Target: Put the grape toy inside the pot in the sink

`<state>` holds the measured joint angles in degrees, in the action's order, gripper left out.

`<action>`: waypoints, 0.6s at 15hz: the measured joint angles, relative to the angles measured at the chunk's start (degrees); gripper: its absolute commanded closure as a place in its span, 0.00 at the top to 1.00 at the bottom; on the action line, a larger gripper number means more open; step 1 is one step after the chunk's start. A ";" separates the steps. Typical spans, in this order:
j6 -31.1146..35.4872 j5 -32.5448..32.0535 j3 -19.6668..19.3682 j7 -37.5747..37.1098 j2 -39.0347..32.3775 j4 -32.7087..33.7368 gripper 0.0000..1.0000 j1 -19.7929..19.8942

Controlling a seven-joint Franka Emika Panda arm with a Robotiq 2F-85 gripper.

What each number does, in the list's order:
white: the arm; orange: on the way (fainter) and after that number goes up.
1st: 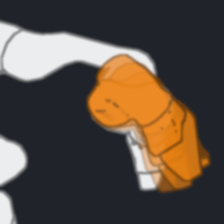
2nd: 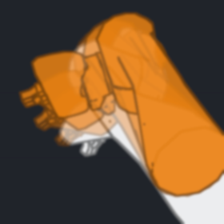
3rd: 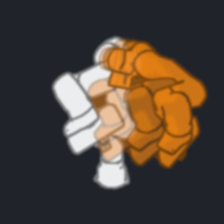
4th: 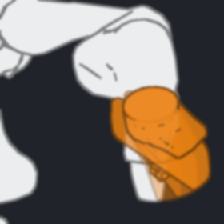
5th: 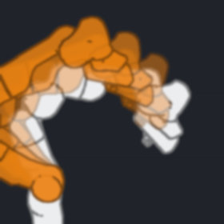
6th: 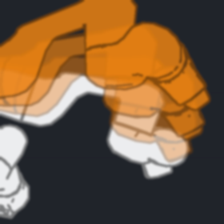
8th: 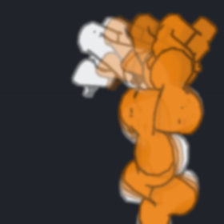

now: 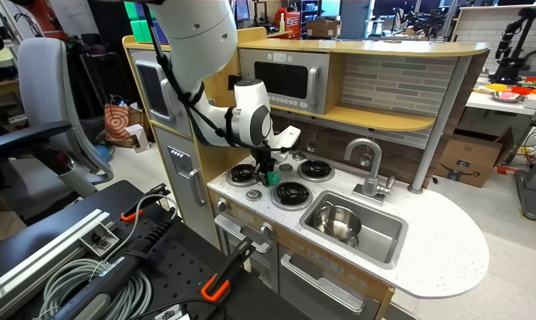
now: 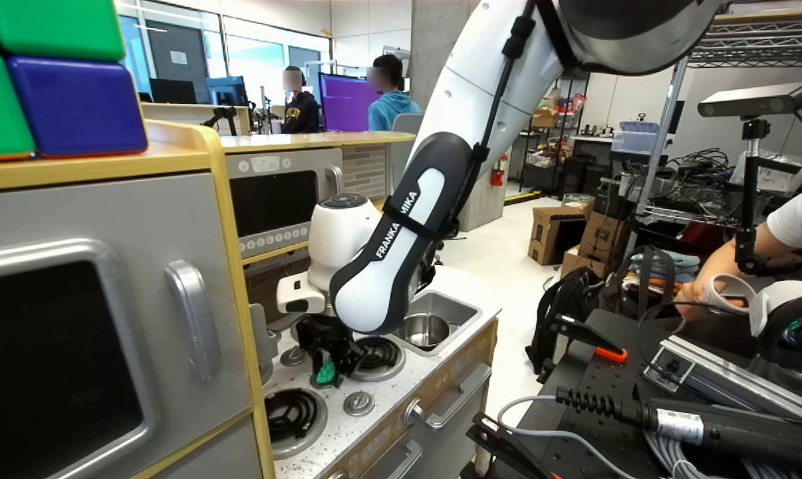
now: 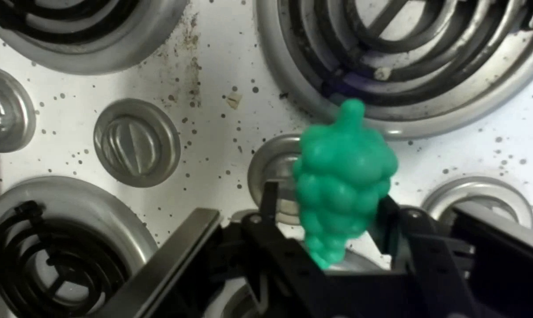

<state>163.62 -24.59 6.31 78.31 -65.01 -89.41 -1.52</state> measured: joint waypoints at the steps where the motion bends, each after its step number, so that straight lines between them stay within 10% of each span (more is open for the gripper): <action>1: 0.48 0.00 -0.05 0.00 0.07 0.08 0.12 0.01; 9: 12.78 0.04 -3.98 -2.92 7.76 -8.05 0.08 5.10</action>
<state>176.40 -24.56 2.33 75.39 -57.25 -97.46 3.58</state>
